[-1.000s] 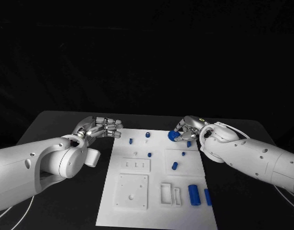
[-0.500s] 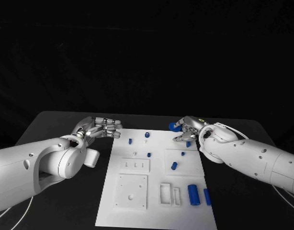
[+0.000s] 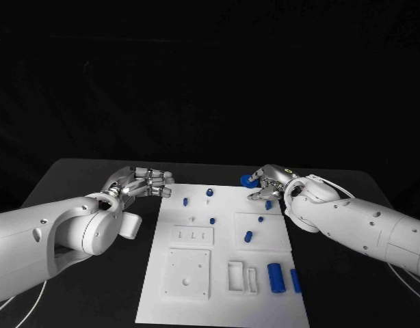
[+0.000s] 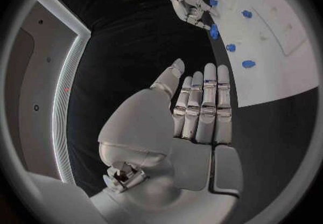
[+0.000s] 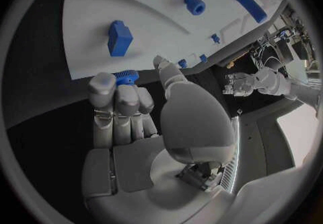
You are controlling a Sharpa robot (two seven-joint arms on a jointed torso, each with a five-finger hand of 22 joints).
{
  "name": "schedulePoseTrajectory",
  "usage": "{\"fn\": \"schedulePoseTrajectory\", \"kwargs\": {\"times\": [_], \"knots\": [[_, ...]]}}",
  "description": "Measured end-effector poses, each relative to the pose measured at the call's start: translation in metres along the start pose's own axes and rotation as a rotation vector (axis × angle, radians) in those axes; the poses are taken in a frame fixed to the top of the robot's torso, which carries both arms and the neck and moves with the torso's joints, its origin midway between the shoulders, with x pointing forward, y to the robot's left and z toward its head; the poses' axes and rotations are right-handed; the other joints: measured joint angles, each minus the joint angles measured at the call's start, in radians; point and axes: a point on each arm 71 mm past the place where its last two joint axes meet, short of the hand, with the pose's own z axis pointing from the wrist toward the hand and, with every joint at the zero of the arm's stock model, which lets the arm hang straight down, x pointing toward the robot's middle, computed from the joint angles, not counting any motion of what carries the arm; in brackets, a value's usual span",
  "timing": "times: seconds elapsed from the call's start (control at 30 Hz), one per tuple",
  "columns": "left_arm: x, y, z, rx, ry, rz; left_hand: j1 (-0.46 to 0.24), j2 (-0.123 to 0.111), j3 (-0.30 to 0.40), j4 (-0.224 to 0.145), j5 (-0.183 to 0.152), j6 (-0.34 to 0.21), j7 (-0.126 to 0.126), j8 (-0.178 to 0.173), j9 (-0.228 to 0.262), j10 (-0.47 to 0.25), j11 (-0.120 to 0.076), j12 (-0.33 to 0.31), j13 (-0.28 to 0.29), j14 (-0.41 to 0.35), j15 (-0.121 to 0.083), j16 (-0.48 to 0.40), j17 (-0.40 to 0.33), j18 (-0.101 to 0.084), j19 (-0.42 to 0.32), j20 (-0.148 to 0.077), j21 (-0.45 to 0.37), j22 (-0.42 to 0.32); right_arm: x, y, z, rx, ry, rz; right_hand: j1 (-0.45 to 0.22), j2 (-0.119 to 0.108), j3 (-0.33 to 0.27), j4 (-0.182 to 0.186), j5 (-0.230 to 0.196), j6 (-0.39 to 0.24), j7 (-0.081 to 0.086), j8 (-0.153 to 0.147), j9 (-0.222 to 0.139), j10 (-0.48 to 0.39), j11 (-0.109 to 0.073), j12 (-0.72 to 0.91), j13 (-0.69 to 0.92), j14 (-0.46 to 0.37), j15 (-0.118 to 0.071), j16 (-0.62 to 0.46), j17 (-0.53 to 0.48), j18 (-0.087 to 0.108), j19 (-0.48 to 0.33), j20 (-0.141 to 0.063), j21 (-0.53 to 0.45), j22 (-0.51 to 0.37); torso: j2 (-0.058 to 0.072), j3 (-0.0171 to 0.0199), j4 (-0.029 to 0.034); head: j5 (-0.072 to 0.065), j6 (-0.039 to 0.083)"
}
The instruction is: Assemble the parts on the task board
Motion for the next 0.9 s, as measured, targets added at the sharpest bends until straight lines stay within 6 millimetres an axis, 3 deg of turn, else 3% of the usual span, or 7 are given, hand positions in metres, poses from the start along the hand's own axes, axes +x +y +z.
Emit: {"fn": "schedulePoseTrajectory", "kwargs": {"times": [0.27,0.7,0.9], "knots": [[0.0,0.0,0.0,0.0,0.0,0.0,0.0,0.0,0.0,0.0,0.0,0.0,0.0,0.0,0.0,0.0,0.0,0.0,0.0,0.0,0.0,0.0,0.0,0.0,0.0,0.0,0.0,0.0,-0.005,-0.005,0.002,0.024,-0.035,0.027,-0.015,0.022,0.057,-0.024,0.009,0.065,-0.005,0.0,0.002,0.0,0.0,0.0,0.001,0.0,0.0,-0.004,0.003,0.0,0.0,0.0,0.006,0.0,-0.001,0.0002,0.0,-0.002,0.004],[0.001,0.0,0.001,0.0,0.003,0.0,0.0,0.0,0.0,0.0,0.0,0.0,0.0,0.0,0.0,0.0,0.0,0.0,0.0,0.0,0.0,0.0,0.0,0.0,0.0,0.0,0.0,0.0,-0.015,-0.014,0.015,0.102,-0.083,0.129,-0.029,0.026,0.058,-0.025,0.017,0.088,-0.006,0.0,0.004,0.0,0.0,0.0,0.004,0.0,0.0,-0.004,0.004,-0.001,0.0,0.0,0.011,0.0,0.001,0.0002,0.0022,-0.007,0.036],[0.003,0.0,0.001,0.001,0.007,-0.001,0.0,0.0,0.0,0.0,0.0,0.0,0.0,0.0,0.0,0.0,0.0,0.0,0.0,0.0,0.0,0.0,0.0,0.0,0.0,0.0,0.0,0.0,-0.018,-0.018,0.023,0.139,-0.078,0.157,-0.033,0.03,0.049,-0.016,0.015,0.088,-0.006,0.0,0.004,0.0,0.0,0.0,0.006,0.0,0.0,-0.004,0.004,-0.001,0.0,0.0,0.011,0.0,0.002,-0.0009,0.003,-0.009,0.039]]}}
